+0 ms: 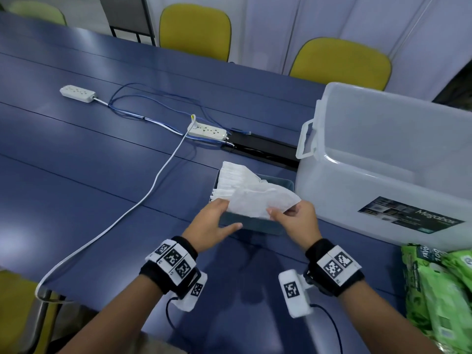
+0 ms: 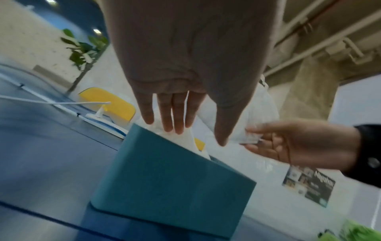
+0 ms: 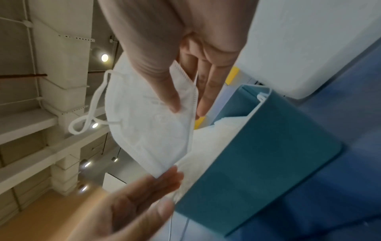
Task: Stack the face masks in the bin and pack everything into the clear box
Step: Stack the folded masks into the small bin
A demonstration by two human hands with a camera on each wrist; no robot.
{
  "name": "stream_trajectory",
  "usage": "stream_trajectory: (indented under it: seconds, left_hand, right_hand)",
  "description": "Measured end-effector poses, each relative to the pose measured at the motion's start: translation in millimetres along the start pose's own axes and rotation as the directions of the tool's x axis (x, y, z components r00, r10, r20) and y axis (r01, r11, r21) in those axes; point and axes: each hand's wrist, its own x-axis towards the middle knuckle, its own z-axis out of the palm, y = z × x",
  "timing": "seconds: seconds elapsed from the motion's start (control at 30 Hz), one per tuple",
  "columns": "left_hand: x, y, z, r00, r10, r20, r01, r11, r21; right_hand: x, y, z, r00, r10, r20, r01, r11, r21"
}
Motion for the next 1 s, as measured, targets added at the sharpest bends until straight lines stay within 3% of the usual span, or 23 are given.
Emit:
stream_trajectory:
  seconds: [0.17, 0.3, 0.53, 0.8, 1.0]
  left_hand:
    - [5, -13, 14, 0.993, 0.064, 0.102, -0.097, 0.928, 0.360]
    - [7, -14, 21, 0.996, 0.050, 0.068, -0.077, 0.867, 0.492]
    - [29, -9, 21, 0.995, -0.095, 0.044, 0.065, 0.891, 0.449]
    - [40, -14, 18, 0.995, -0.099, 0.002, 0.092, 0.933, 0.348]
    - [43, -12, 14, 0.994, -0.103, 0.033, 0.085, 0.930, 0.358]
  right_hand:
    - [21, -2, -6, 0.995, -0.026, -0.098, 0.021, 0.999, -0.048]
    - [28, 0, 0, 0.995, -0.082, -0.048, 0.077, 0.992, -0.098]
    - [31, 0, -9, 0.990, -0.127, -0.064, 0.123, 0.990, -0.065]
    - [42, 6, 2, 0.971, -0.224, 0.079, 0.238, 0.923, -0.301]
    - [53, 25, 14, 0.977, -0.162, 0.138, 0.209, 0.856, -0.472]
